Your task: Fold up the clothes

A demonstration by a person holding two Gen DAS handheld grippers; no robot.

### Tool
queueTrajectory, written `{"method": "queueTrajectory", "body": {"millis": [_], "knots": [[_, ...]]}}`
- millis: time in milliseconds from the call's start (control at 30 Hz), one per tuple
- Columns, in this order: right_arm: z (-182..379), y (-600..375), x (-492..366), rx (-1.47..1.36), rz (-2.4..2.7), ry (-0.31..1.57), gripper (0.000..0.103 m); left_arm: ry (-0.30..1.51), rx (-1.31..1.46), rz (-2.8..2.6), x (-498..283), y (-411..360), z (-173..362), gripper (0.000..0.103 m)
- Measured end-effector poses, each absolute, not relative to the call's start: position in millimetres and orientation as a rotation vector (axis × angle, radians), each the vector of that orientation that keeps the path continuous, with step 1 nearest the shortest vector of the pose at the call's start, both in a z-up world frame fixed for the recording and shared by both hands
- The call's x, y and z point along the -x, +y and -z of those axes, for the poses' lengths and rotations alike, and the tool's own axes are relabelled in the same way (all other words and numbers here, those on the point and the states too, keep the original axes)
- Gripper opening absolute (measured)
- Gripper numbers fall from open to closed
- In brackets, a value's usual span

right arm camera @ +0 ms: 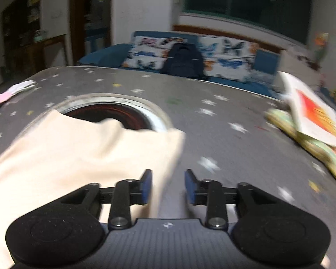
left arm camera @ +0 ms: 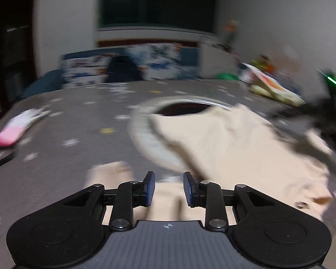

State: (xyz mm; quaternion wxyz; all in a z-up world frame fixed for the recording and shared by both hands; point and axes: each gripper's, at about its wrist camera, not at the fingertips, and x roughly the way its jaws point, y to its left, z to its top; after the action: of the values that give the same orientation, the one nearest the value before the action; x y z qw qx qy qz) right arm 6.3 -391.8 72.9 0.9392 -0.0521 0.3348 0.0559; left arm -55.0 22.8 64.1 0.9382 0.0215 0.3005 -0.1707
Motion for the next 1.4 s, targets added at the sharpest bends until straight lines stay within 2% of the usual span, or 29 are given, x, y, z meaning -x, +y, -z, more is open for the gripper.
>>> {"method": "queueTrajectory", "body": {"millis": [67, 233, 367, 533, 667, 867, 933, 967, 1000, 1167, 1233, 1400], "knots": [[-73.9, -409.2, 13.6, 0.092, -0.056, 0.675, 0.037, 0.620, -0.033, 0.267, 57.1, 37.9, -63.3, 0.031], [-72.9, -450.6, 57.8, 0.034, 0.096, 0.670, 0.043, 0.603, -0.039, 0.250, 65.4, 47.4, -65.6, 0.044], [-69.0, -473.5, 78.4, -0.037, 0.183, 0.672, 0.045, 0.592, -0.114, 0.304, 65.8, 26.0, -60.9, 0.044], [-67.9, -485.3, 94.1, -0.090, 0.221, 0.657, 0.051, 0.667, -0.139, 0.283, 53.8, 22.0, -40.3, 0.044], [-70.8, -489.3, 99.0, -0.091, 0.232, 0.643, 0.052, 0.654, -0.175, 0.218, 48.0, 34.5, -39.8, 0.021], [-72.3, -494.3, 101.5, -0.104, 0.258, 0.634, 0.057, 0.644, -0.009, 0.023, 37.8, 91.8, -53.2, 0.021], [-70.7, -498.3, 102.9, -0.118, 0.267, 0.636, 0.058, 0.645, 0.039, 0.045, 44.1, 100.9, -55.2, 0.030], [-69.5, -500.3, 103.3, -0.126, 0.272, 0.638, 0.058, 0.649, 0.048, 0.064, 47.4, 100.3, -54.2, 0.045], [-68.1, -502.5, 103.9, -0.135, 0.278, 0.639, 0.059, 0.652, 0.041, 0.068, 49.2, 98.2, -52.5, 0.052], [-60.0, -510.3, 105.6, -0.178, 0.294, 0.651, 0.059, 0.679, 0.063, 0.019, 44.5, 97.4, -43.0, 0.055], [-59.1, -512.4, 107.5, -0.182, 0.302, 0.650, 0.059, 0.682, 0.090, 0.018, 41.4, 99.0, -40.5, 0.053], [-56.4, -522.3, 113.8, -0.219, 0.332, 0.640, 0.059, 0.678, 0.082, 0.008, 40.1, 96.9, -39.6, 0.013]]}}
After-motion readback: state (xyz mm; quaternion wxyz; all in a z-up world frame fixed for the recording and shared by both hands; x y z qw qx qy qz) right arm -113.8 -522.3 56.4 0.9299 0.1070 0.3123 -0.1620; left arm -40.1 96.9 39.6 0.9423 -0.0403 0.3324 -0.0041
